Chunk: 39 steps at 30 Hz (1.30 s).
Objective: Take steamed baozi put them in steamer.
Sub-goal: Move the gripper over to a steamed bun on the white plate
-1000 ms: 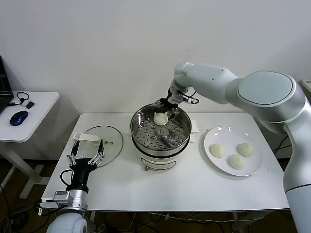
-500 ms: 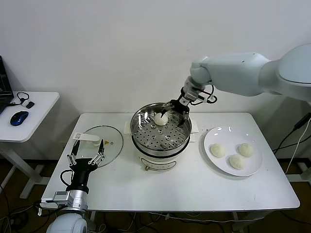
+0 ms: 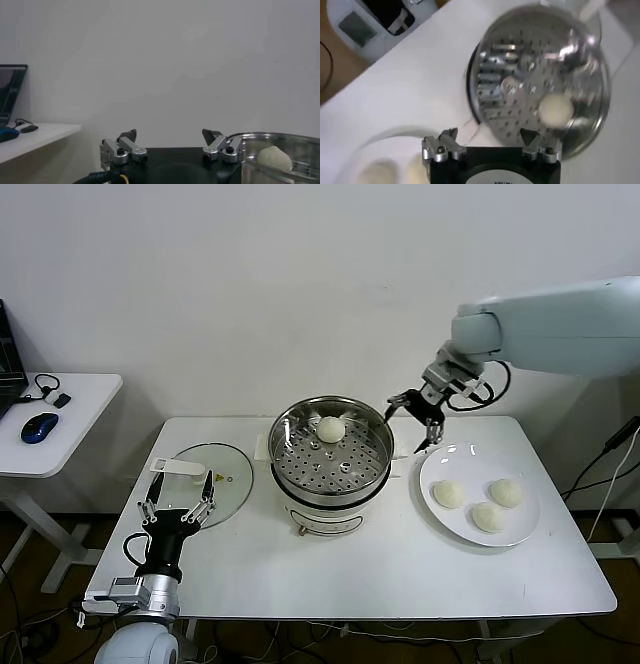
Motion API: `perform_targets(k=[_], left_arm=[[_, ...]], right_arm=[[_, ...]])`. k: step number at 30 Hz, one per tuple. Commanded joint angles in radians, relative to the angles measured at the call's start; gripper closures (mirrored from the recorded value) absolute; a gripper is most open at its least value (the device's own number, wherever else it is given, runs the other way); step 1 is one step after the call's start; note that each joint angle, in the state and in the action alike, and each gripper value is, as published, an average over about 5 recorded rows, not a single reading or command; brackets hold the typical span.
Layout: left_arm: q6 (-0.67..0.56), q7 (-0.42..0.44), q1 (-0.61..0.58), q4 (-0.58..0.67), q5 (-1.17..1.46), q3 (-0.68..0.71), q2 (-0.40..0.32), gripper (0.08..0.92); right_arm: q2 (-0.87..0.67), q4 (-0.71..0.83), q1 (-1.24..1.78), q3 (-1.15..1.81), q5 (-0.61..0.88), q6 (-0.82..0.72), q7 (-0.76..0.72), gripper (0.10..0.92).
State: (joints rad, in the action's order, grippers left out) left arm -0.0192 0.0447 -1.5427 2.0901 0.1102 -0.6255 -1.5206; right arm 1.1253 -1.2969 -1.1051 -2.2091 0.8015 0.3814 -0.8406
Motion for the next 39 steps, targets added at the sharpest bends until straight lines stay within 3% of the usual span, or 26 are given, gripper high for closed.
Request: perform_targets(k=[1, 8, 20, 39], left_arm=[[-0.001, 0.001, 0.002, -0.005, 0.005, 0.000, 0.002, 0.177], [-0.001, 0.002, 0.005, -0.008, 0.010, -0.003, 0.003, 0.177], [-0.002, 0.002, 0.008, -0.030, 0.008, -0.006, 0.000, 0.177], [-0.003, 0.003, 0.005, -0.044, 0.006, -0.026, 0.003, 0.177]], right_arm=[[-0.076, -0.123, -0.092, -0.072, 0.103, -0.415, -0.147, 0.203], [-0.152, -0.121, -0.014, -0.055, 0.088, -0.509, -0.133, 0.203], [-0.242, 0.026, 0.230, 0.095, -0.071, -0.568, -0.032, 0.203], [-0.219, 0.210, 0.513, 0.312, -0.177, -0.580, 0.033, 0.203]])
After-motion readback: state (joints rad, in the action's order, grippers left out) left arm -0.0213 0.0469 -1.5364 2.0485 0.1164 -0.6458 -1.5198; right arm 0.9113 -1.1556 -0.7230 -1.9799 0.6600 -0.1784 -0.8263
